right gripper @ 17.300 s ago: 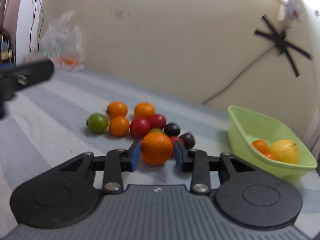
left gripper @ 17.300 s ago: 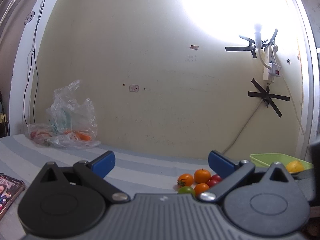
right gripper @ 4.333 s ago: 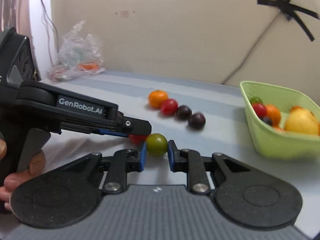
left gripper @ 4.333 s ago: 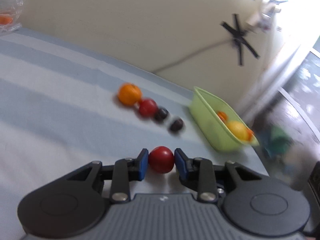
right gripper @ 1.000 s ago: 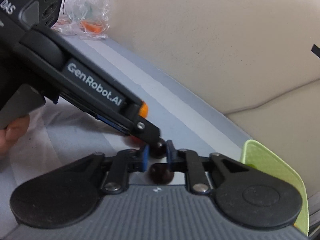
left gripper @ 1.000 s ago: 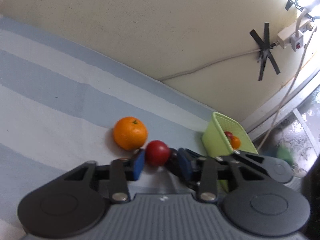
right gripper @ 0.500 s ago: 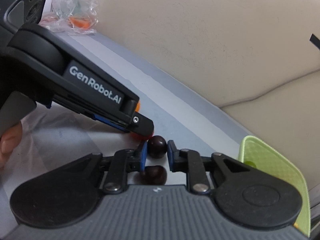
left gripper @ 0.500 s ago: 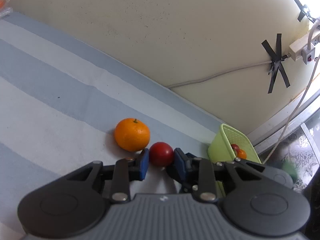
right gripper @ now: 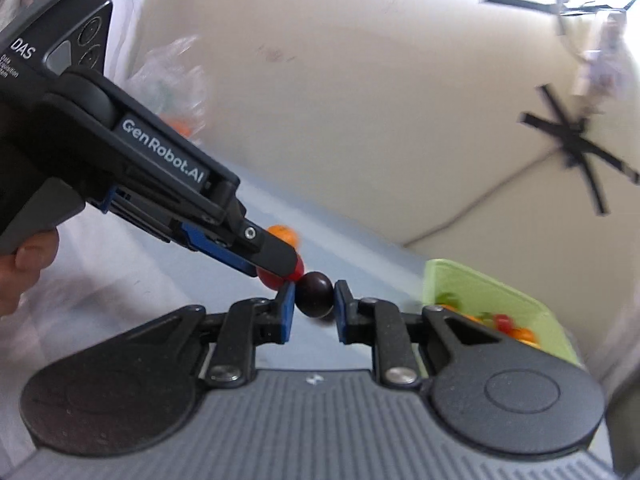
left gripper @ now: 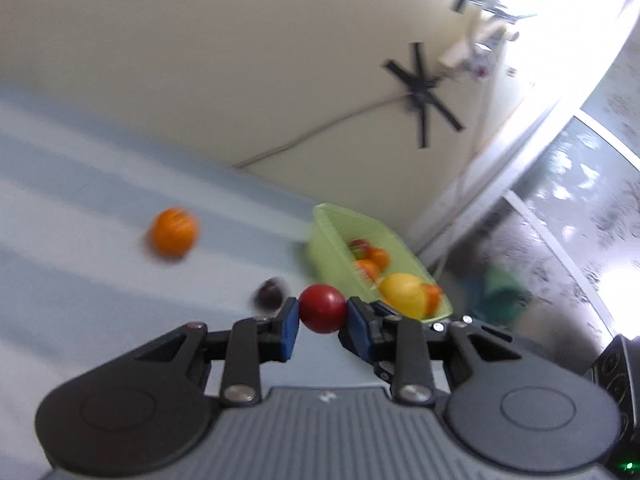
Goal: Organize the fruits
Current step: 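Carry the plum and red tomato into the basket and open both grippers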
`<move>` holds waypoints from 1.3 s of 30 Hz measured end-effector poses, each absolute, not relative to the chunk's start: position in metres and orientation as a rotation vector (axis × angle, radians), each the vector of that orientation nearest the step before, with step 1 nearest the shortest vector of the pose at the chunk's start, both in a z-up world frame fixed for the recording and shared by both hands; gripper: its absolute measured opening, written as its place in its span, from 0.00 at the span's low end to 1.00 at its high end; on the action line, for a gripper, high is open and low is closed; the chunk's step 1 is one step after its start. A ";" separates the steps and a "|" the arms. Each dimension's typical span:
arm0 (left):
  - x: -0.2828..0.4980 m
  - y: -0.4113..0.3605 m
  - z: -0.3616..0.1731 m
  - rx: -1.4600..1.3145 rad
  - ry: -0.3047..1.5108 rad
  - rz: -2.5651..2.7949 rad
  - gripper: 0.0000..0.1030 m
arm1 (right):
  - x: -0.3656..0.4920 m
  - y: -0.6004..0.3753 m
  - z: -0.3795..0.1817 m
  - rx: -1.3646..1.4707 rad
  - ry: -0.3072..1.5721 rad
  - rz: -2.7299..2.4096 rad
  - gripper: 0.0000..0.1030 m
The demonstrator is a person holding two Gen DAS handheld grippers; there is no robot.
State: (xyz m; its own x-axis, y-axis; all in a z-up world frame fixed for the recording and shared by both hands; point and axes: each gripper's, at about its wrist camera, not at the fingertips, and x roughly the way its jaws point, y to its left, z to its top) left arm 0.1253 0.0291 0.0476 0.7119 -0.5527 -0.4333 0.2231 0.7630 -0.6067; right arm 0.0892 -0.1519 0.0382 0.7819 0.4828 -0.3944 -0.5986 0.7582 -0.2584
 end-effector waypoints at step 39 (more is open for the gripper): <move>0.162 0.050 0.086 -0.440 0.526 -0.293 0.48 | 0.143 -0.240 0.066 0.005 0.210 0.386 0.29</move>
